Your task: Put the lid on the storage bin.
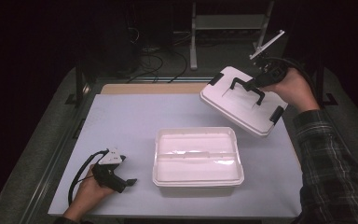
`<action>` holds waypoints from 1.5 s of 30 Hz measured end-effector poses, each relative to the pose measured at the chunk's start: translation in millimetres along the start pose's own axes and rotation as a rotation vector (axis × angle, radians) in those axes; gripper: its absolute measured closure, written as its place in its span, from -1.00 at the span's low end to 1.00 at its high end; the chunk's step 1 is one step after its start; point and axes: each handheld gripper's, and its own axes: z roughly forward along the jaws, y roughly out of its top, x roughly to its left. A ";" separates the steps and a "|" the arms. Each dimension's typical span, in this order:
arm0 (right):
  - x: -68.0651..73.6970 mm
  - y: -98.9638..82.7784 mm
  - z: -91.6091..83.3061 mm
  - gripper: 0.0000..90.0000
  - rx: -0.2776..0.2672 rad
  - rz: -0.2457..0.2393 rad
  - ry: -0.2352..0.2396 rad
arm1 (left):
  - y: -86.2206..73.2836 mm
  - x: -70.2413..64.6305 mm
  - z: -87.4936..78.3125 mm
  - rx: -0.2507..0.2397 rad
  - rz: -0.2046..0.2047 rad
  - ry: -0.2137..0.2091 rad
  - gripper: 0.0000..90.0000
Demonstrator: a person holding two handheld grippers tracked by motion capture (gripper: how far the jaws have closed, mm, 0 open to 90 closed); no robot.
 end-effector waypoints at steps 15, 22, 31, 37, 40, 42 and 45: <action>58.3 24.4 -11.2 0.88 -0.024 -0.198 0.170 | 0.0 -0.1 0.0 0.000 -0.001 -0.001 -1.00; 91.2 33.6 -2.3 0.88 -0.003 -0.305 0.276 | 0.0 0.0 0.0 0.000 -0.001 0.000 -1.00; 130.3 44.0 14.1 0.88 0.033 -0.427 0.385 | 0.0 0.0 -0.1 0.000 0.000 0.000 -1.00; 153.9 47.1 27.1 0.88 0.070 -0.497 0.448 | 0.0 0.0 -0.1 0.000 -0.001 0.000 -1.00; 163.1 47.7 33.7 0.88 0.087 -0.523 0.460 | 0.0 0.0 -0.1 0.001 0.000 0.000 -1.00; 167.2 47.3 38.4 0.88 0.099 -0.539 0.462 | 0.0 0.0 -0.1 0.001 0.000 0.000 -1.00; 171.0 45.3 43.2 0.88 0.123 -0.542 0.462 | -0.1 0.0 -0.1 0.001 0.000 0.000 -1.00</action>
